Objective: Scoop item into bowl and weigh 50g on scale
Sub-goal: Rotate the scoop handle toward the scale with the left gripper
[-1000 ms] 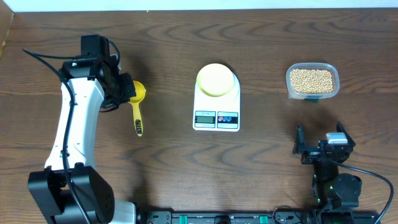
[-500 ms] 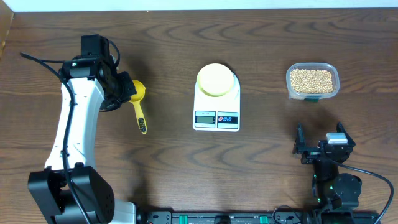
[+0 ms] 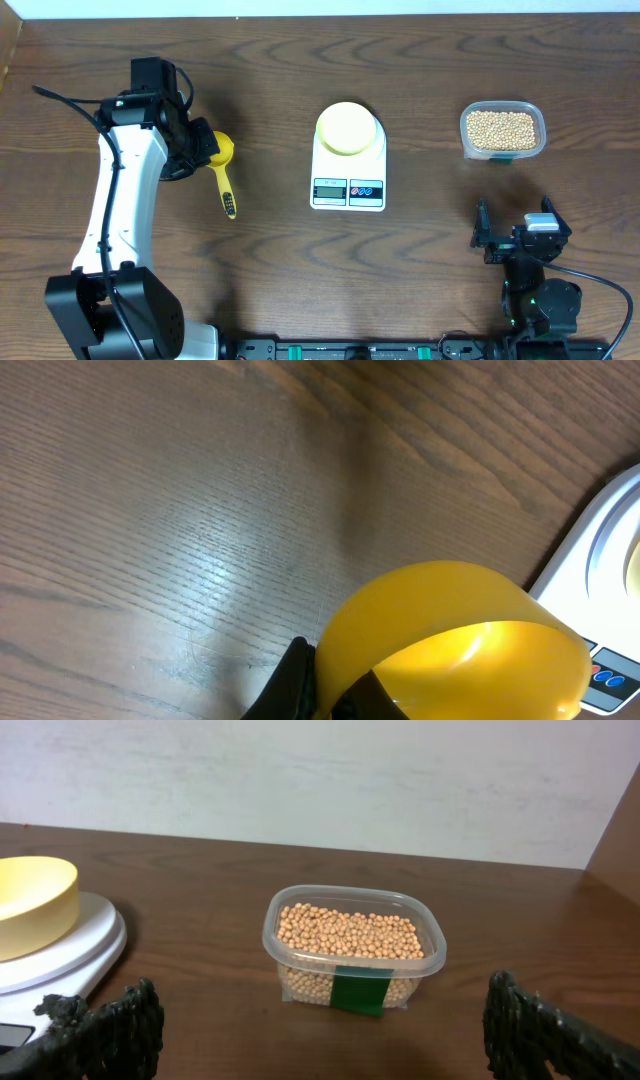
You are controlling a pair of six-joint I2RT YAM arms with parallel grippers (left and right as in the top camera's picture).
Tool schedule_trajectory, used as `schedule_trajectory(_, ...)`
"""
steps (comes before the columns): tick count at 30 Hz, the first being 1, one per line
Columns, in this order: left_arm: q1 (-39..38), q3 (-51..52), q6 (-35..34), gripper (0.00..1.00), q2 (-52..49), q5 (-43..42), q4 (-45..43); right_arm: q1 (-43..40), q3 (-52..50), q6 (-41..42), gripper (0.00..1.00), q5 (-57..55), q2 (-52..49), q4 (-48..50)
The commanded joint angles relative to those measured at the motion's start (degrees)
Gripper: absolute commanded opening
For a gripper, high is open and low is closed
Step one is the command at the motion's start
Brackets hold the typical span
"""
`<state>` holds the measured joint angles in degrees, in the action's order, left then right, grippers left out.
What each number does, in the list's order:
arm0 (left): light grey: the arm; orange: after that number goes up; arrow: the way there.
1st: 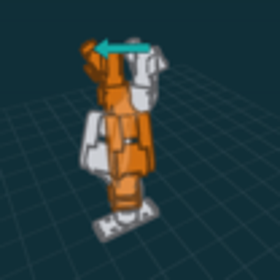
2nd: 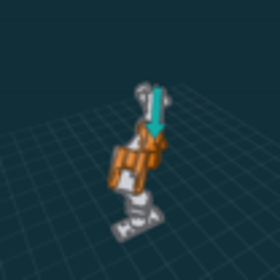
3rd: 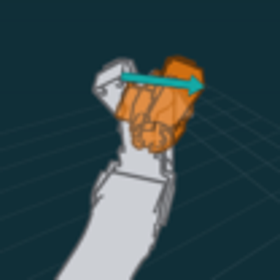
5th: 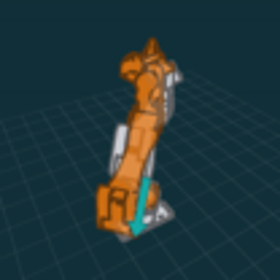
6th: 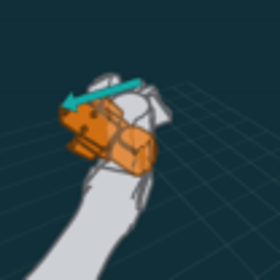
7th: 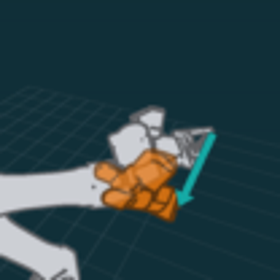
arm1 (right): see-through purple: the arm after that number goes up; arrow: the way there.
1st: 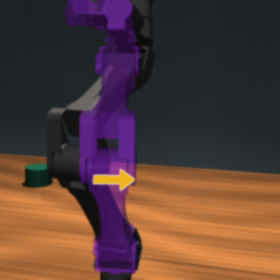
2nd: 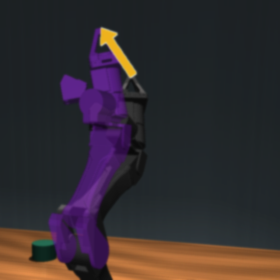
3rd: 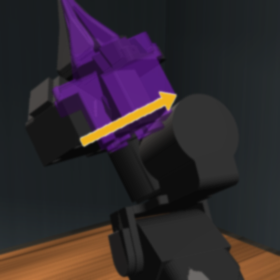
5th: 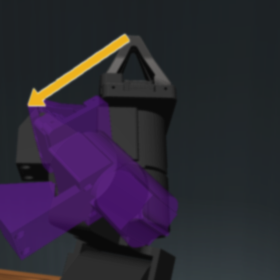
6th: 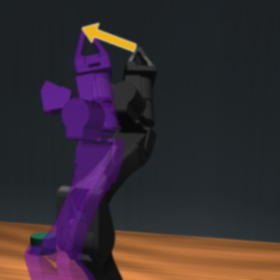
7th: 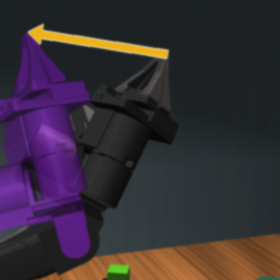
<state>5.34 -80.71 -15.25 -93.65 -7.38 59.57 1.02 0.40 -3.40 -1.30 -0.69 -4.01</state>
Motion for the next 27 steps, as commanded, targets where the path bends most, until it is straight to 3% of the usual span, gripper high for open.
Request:
schedule_trajectory(1,-0.07,-0.42,-0.57,0.08,1.07,-0.13,0.20,-0.22,-0.09,-0.52,0.99,-0.50,0.20,-0.15)
schedule_trajectory(8,-0.07,-0.42,-0.74,0.08,1.07,-0.13,0.20,-0.22,-0.09,-0.52,0.99,-0.48,0.20,-0.15)
schedule_trajectory(27,-0.07,-0.42,-11.72,0.08,1.07,-0.13,1.05,-0.22,-0.09,-0.52,0.99,-0.50,0.20,-0.15)
